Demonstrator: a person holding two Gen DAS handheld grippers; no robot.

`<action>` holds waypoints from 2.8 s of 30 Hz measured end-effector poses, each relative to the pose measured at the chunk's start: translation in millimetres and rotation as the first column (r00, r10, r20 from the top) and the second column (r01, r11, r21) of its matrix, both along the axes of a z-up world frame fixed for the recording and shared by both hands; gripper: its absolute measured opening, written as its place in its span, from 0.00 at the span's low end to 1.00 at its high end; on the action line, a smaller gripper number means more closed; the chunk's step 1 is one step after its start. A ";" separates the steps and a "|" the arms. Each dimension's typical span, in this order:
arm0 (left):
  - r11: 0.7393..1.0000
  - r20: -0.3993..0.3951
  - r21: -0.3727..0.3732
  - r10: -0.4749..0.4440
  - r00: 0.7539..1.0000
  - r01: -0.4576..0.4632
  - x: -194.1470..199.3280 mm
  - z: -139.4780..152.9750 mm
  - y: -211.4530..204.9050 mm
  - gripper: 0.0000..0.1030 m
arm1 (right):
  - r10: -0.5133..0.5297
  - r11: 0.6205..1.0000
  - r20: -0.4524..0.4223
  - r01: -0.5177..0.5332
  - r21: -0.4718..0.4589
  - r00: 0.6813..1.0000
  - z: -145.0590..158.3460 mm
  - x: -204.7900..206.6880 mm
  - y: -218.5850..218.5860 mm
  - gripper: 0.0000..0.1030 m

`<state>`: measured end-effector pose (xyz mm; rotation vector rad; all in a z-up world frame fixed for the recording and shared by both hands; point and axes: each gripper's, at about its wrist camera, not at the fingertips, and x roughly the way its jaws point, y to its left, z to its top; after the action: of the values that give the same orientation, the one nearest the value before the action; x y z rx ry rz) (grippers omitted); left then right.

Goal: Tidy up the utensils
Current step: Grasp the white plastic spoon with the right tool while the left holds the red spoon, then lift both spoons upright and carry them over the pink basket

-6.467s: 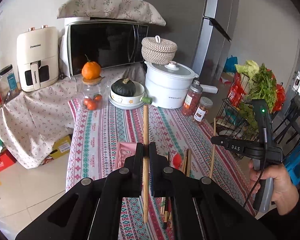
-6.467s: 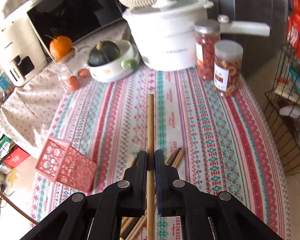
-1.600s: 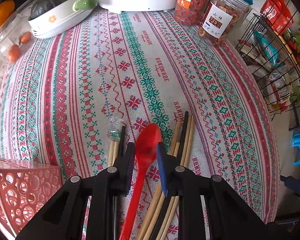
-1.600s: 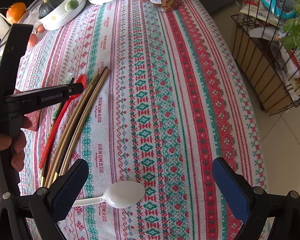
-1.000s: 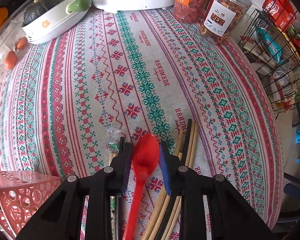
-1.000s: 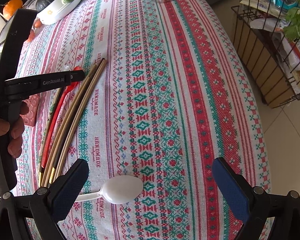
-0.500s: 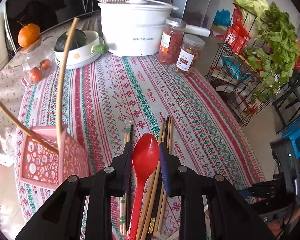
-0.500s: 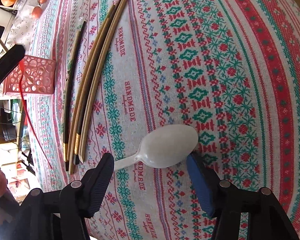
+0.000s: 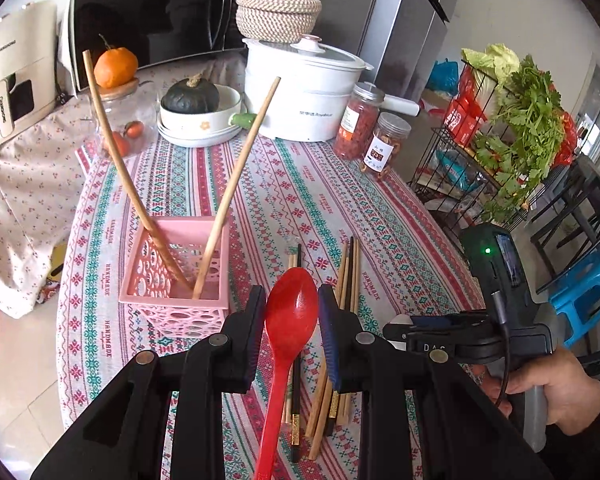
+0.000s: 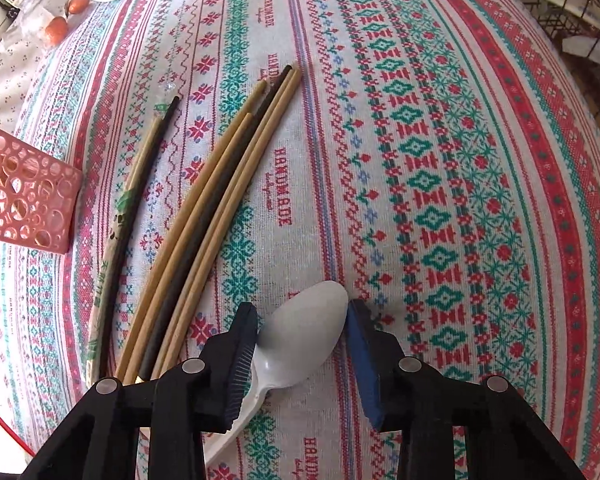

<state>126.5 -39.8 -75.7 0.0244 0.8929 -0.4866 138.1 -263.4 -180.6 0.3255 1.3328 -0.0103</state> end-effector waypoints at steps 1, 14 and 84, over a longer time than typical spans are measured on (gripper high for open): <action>1.000 0.003 -0.006 0.005 1.000 -0.005 0.2 -0.3 2.8 0.27 | -0.011 1.000 0.006 0.011 0.021 1.000 -0.5 2.2 -1.7 0.29; 0.998 0.164 -0.058 0.049 0.985 -0.041 -12.8 31.7 14.4 0.27 | 0.010 0.992 0.068 -0.019 0.129 0.998 15.0 -16.3 -12.7 0.02; 0.934 0.405 -0.348 0.224 0.886 -0.078 40.0 69.5 78.8 0.27 | 0.028 0.964 0.779 -0.224 0.145 0.627 185.9 -21.1 89.3 0.38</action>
<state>166.4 38.9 -6.1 -0.2286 0.3566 -0.4495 117.0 -174.1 5.3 0.3711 0.4732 0.3774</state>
